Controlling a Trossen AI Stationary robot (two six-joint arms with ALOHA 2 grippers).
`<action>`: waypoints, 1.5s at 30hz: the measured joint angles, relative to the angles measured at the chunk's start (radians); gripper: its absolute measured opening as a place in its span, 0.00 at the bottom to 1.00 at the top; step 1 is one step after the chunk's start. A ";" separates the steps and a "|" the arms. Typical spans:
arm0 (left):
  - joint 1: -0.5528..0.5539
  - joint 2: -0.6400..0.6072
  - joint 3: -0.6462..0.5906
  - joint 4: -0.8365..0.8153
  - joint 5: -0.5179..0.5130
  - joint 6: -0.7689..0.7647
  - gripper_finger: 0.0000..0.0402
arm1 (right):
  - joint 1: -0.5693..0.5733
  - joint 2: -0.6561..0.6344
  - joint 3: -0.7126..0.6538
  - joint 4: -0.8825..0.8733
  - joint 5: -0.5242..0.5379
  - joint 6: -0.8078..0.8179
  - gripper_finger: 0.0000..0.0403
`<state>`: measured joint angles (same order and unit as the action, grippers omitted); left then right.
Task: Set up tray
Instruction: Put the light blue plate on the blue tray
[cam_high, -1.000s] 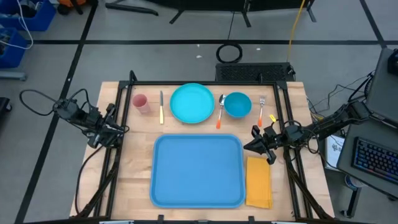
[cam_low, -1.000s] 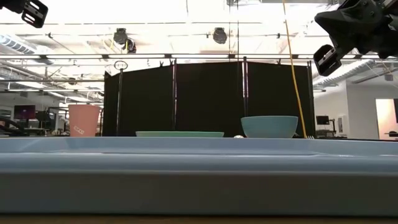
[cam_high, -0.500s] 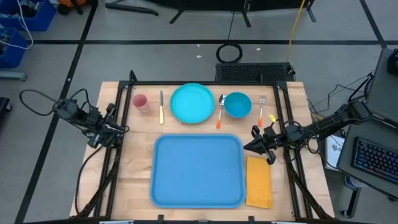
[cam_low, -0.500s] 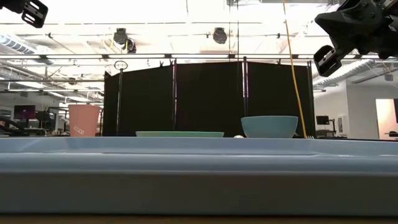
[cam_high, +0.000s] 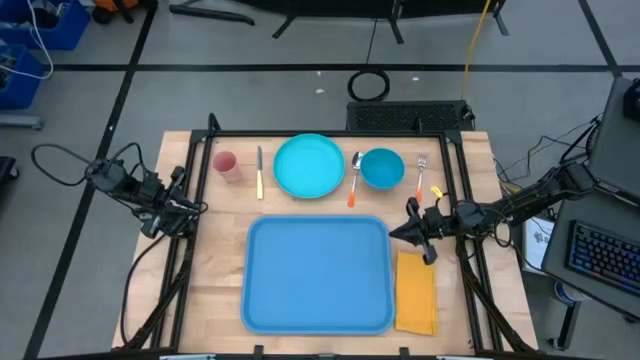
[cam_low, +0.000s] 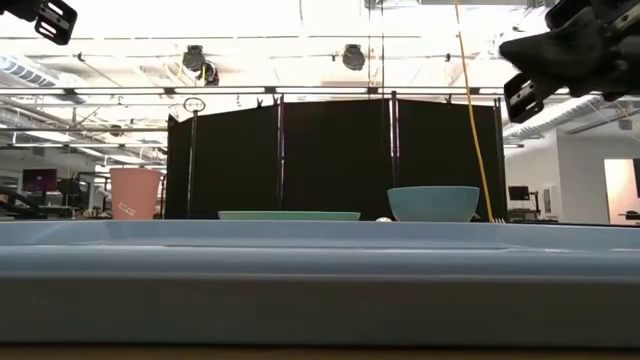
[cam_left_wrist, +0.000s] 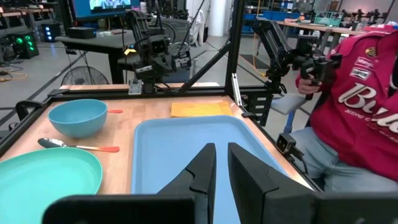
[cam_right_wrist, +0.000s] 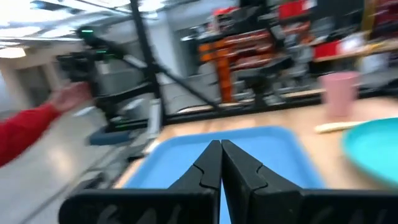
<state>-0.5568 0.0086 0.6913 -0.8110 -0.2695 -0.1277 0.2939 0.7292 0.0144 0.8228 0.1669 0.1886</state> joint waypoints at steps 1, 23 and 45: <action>0.000 0.000 0.000 0.000 0.000 0.000 0.12 | 0.000 0.000 0.000 0.002 0.037 -0.011 0.00; 0.000 0.060 -0.003 0.407 -0.201 0.027 0.12 | -0.001 0.000 0.000 0.022 0.426 -0.071 0.00; 0.000 0.357 -0.052 0.465 -0.466 0.058 0.12 | -0.104 0.003 0.007 0.141 0.354 -0.156 0.00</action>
<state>-0.5568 0.3658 0.6397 -0.3464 -0.7358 -0.0693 0.1902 0.7327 0.0217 0.9636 0.5211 0.0325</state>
